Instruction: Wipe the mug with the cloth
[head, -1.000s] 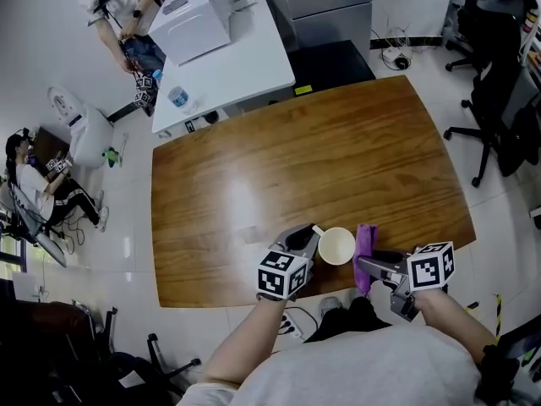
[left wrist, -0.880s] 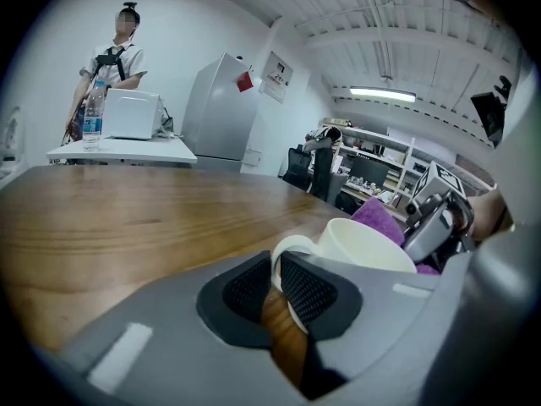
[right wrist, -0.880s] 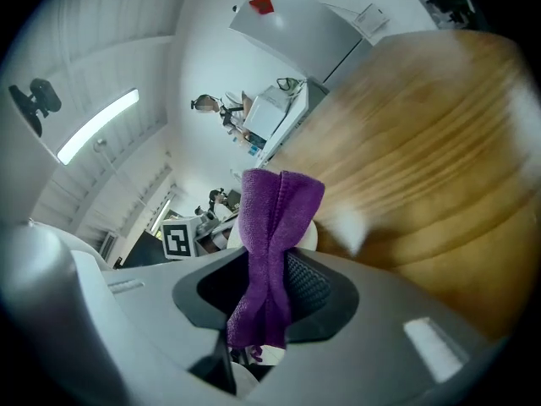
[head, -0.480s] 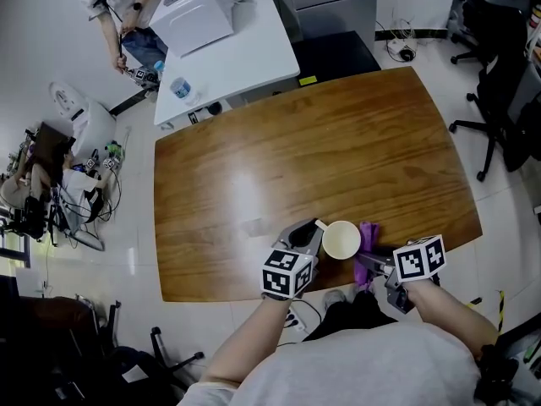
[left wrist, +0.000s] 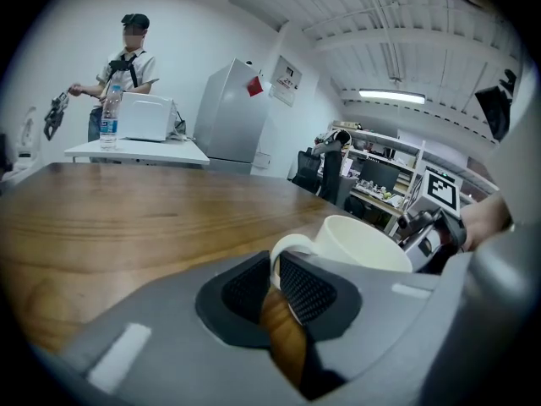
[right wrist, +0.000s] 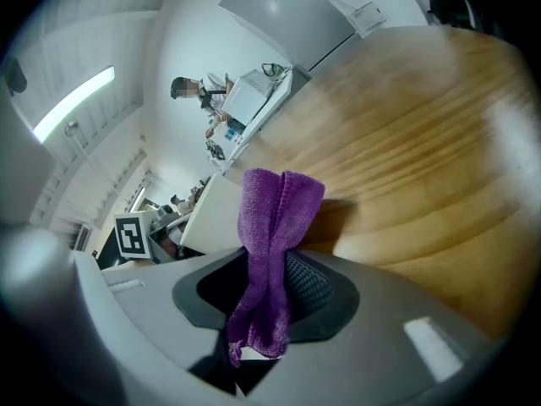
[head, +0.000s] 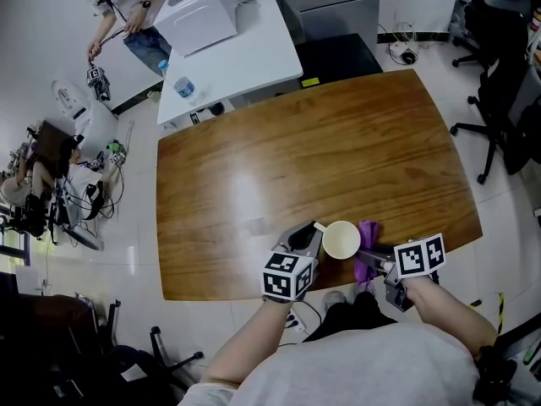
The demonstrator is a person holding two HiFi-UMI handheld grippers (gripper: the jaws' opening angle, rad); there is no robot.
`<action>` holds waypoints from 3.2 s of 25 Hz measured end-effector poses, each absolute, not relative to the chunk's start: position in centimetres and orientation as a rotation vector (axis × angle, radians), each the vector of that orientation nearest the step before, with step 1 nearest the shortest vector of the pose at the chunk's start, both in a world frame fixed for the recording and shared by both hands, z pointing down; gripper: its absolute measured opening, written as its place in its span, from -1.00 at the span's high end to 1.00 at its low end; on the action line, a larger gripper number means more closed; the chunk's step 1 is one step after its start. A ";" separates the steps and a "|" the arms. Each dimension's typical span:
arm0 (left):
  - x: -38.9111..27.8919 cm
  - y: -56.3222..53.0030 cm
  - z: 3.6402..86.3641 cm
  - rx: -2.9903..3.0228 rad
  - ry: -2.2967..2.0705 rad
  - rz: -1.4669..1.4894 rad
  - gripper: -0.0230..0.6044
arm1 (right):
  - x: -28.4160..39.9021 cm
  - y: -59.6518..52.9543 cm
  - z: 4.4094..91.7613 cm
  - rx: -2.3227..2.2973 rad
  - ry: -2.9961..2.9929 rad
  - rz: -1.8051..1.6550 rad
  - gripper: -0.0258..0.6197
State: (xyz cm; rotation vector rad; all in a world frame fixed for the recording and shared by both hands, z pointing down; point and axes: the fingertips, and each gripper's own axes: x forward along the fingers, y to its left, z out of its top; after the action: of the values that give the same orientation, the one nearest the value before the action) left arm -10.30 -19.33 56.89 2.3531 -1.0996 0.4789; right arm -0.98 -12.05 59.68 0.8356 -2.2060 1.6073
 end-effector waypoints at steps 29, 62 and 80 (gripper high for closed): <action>-8.9 -13.8 56.3 2.368 -0.945 0.477 0.75 | 2.2 -13.5 51.8 0.855 -2.465 1.536 0.53; -6.2 -11.4 56.5 2.352 -0.895 0.485 0.74 | 3.8 -12.0 52.8 0.857 -2.422 1.646 0.53; -4.5 -10.1 56.4 2.365 -0.847 0.495 0.74 | 3.8 -12.2 58.4 0.894 -2.265 1.641 0.53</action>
State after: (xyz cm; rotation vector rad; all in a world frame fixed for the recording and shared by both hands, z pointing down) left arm -4.46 -10.05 56.36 2.3647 -0.8471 0.4953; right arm 3.76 -12.23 58.39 0.8938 -2.2646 1.6415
